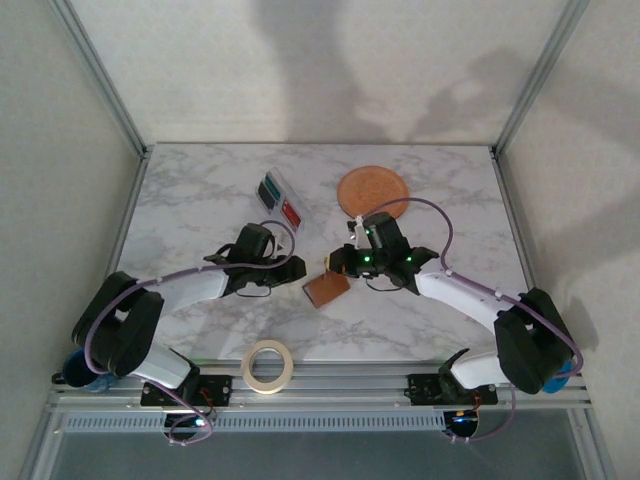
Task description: Put the credit cards into the card holder
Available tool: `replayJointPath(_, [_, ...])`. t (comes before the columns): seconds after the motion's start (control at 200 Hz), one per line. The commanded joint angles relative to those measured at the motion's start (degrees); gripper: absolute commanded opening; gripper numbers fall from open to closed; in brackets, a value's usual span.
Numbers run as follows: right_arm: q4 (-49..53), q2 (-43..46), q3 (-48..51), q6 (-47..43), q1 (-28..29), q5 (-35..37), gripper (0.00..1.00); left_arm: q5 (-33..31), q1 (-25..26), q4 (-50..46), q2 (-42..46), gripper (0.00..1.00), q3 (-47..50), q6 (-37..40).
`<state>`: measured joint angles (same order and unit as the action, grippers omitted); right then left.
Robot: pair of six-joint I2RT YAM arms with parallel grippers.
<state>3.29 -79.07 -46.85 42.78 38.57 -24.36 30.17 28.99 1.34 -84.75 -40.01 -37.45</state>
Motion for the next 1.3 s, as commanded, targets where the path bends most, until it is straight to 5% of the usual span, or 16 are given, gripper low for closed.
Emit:
replayJointPath(0.0, [-4.60,-0.28,-0.14,3.33,-0.12,-3.65,0.00,-1.49,-0.87,-1.34,1.77,0.46,0.81,0.98])
replayJointPath(0.486, [1.15,7.07,12.31,-0.22,-8.76,-3.12,0.00,-1.61,-0.87,0.58,-2.11,0.43,0.72,0.49])
replayJointPath(0.626, [-5.74,6.20,11.16,2.18,-8.63,-7.30,0.00,-2.11,-1.08,0.71,-2.27,0.43,0.19,0.05])
replayJointPath(1.116, [-7.60,-15.72,-15.09,-1.44,0.92,-9.22,0.00,-0.02,-11.01,0.92,7.69,0.41,7.74,-2.71])
replayJointPath(1.292, [-6.45,-17.05,-14.47,-2.24,1.69,-7.36,0.00,-1.00,-12.30,-0.23,9.12,0.40,8.98,-2.19])
